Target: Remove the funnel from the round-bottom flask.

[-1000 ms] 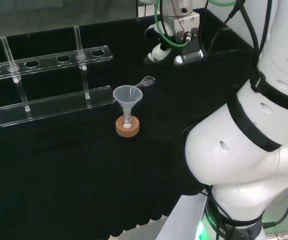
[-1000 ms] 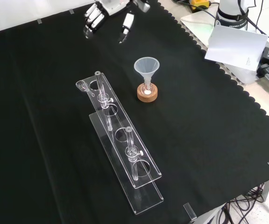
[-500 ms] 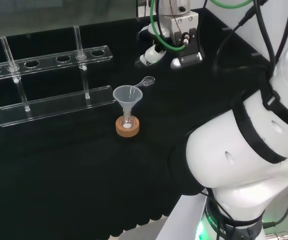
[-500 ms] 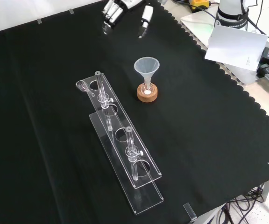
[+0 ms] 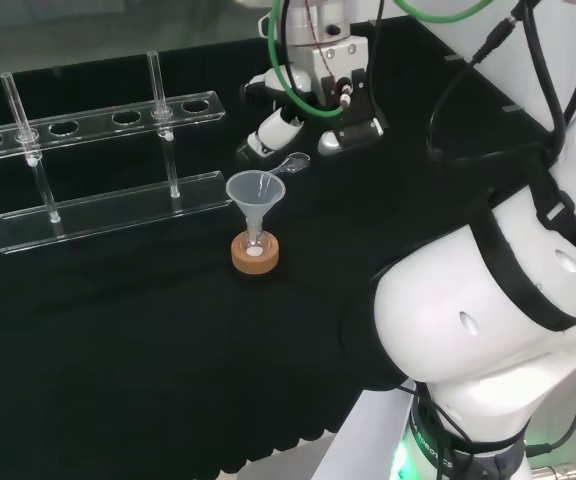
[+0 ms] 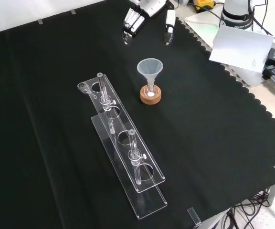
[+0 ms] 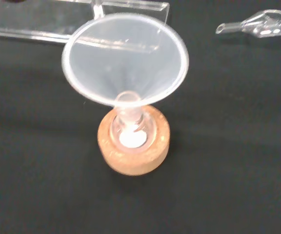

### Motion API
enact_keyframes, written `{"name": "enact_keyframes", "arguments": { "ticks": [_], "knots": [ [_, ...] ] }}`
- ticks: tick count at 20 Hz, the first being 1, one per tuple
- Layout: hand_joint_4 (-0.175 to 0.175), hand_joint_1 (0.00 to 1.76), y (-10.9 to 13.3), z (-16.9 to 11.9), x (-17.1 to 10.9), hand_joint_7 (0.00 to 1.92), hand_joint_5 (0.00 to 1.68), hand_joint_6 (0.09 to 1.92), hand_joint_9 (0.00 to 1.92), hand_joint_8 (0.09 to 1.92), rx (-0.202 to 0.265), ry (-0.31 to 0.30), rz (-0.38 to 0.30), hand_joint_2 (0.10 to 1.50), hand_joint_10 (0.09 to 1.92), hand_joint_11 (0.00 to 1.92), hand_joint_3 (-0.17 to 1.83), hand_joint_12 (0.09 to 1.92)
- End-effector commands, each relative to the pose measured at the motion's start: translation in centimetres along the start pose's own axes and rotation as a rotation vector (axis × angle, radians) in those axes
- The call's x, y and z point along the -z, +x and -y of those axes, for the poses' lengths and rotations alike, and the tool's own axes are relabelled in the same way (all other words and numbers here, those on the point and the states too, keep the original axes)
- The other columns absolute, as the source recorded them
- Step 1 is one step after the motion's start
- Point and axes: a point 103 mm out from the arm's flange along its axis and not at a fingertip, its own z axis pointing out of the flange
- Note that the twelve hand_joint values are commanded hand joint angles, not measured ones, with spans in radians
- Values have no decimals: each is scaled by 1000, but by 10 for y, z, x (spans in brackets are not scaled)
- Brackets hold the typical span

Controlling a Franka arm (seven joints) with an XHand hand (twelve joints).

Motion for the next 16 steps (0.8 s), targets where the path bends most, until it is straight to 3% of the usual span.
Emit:
{"name": "enact_keyframes", "arguments": {
  "ticks": [1, 5, 16],
  "knots": [
    [-25, 544, 12, -4, -10, 8, 91, 87, 204, 590, -10, 44, 22, 843, 775, 426, -175, 1439],
    [-25, 575, 12, -11, -18, 0, 60, 87, 89, 350, -20, 77, 23, 834, 812, 376, -175, 1460],
    [0, 579, 8, -32, -45, 0, 21, 87, 0, 166, -21, 150, 19, 826, 868, 300, -175, 1503]
  ]
}}
